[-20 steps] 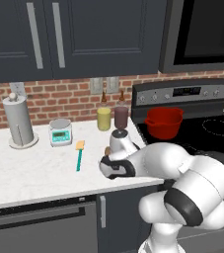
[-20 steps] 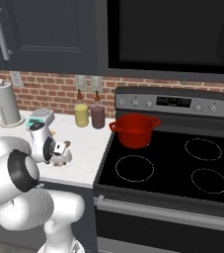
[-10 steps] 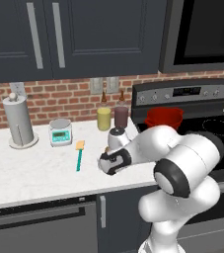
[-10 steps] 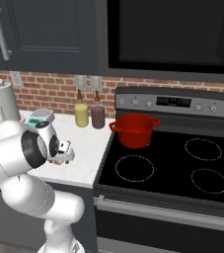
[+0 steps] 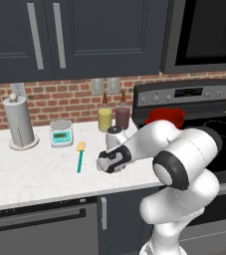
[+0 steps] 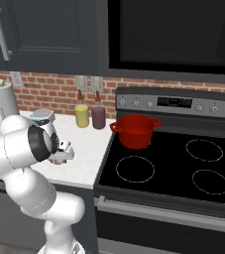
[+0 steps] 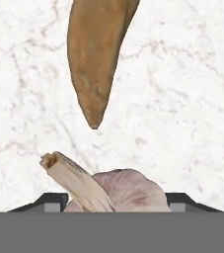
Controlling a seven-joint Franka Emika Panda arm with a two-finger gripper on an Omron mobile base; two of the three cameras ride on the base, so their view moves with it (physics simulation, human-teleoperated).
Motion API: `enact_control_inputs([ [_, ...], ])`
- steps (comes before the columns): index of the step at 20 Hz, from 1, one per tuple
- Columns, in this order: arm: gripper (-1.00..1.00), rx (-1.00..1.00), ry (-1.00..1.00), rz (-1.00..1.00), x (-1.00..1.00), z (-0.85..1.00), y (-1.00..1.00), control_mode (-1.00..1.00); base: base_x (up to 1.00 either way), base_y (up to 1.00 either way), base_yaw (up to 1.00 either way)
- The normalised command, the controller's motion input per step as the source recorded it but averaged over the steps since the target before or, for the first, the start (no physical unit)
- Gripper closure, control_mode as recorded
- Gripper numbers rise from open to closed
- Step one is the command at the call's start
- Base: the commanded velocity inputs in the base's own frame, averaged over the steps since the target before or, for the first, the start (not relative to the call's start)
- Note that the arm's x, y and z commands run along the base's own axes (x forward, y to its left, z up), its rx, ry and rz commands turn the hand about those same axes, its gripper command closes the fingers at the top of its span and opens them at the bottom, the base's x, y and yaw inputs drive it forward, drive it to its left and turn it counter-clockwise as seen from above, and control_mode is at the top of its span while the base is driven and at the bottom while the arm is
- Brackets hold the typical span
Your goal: Put the garlic and sweet potato in the pot. Retrieve the spatula and lightly stir the vegetables in the pot.
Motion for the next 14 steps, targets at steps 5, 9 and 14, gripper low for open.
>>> enact_control_inputs([
  [5, 1.00, 0.10, -0.10, 0.00, -0.51, 0.40, -0.33, -1.00, 0.00, 0.00, 0.00],
  [9, 1.00, 0.16, -0.26, -0.02, -0.56, 0.94, -0.67, -1.00, 0.00, 0.00, 0.00],
  [14, 1.00, 0.15, -0.24, -0.08, -0.14, 1.00, -0.91, -1.00, 0.00, 0.00, 0.00],
])
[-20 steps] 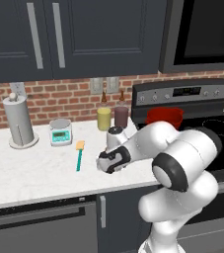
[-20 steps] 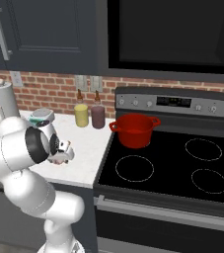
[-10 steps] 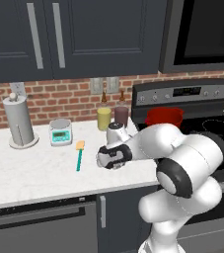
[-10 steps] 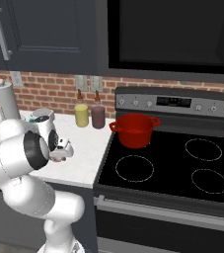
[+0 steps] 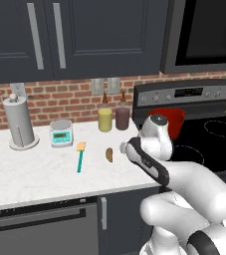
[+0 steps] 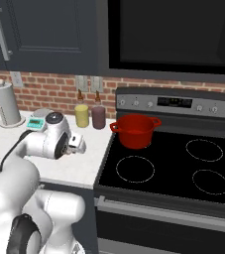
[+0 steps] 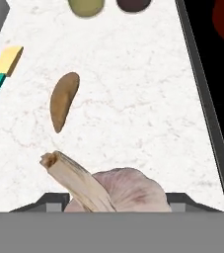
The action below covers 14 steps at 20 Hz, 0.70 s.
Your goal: Put the garlic and sweet potato in the pot. Retrieve the spatula and lightly stir the vegetables in the pot.
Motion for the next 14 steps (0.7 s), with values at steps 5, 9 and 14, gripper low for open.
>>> enact_control_inputs([
  [5, 1.00, 0.11, -0.16, -0.14, 0.17, 1.00, -0.95, -1.00, 0.00, 0.00, 0.00],
  [9, 1.00, 0.08, -0.08, -0.17, 0.47, 0.98, -0.84, -1.00, 0.00, 0.00, 0.00],
  [14, 1.00, 0.09, 0.00, -0.15, 0.77, 0.71, -0.67, -1.00, 0.00, 0.00, 0.00],
])
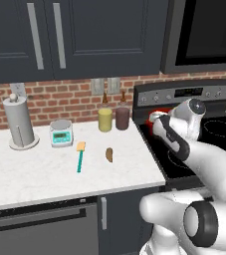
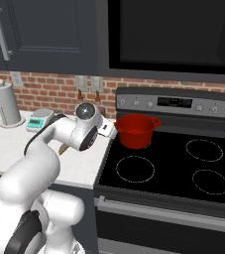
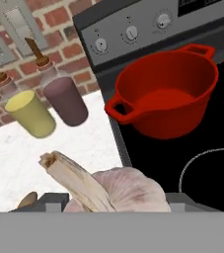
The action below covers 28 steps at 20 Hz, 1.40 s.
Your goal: Put the garlic and sweet potato in the pot. Retrieve the spatula and lightly stir the vegetables in the pot.
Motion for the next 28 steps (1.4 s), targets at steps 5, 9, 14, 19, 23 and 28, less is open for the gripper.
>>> enact_control_inputs([
  [5, 1.00, 0.06, 0.00, -0.10, 0.90, 0.14, -0.63, -1.00, 0.00, 0.00, 0.00],
  [9, 1.00, 0.00, 0.00, -0.06, 0.71, -0.17, -0.62, -1.00, 0.00, 0.00, 0.00],
  [14, 1.00, 0.00, 0.00, -0.01, 0.58, -0.37, -0.40, -1.00, 0.00, 0.00, 0.00],
  [19, 1.00, 0.00, 0.00, 0.00, 0.49, -0.37, -0.30, -1.00, 0.00, 0.00, 0.00],
  [23, 1.00, -0.02, 0.00, 0.00, 0.40, -0.39, -0.03, -1.00, 0.00, 0.00, 0.00],
  [28, 1.00, -0.04, 0.00, 0.00, 0.33, -0.35, 0.00, -1.00, 0.00, 0.00, 0.00],
])
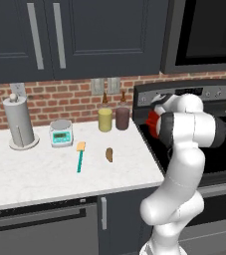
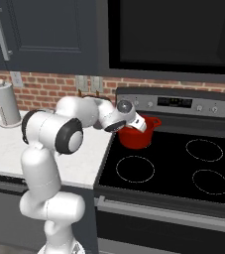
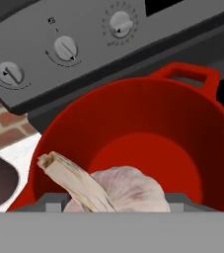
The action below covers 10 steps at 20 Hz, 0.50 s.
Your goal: Put the garlic and sweet potato in the pot. Retrieve the spatula and lightly stir the vegetables in the pot.
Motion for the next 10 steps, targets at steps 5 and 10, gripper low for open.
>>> enact_control_inputs([
  [5, 1.00, -0.02, 0.00, 0.00, 0.37, -0.19, 0.00, -1.00, 0.00, 0.00, 0.00],
  [10, 1.00, -0.01, 0.00, 0.00, 0.46, -0.10, 0.00, -1.00, 0.00, 0.00, 0.00],
])
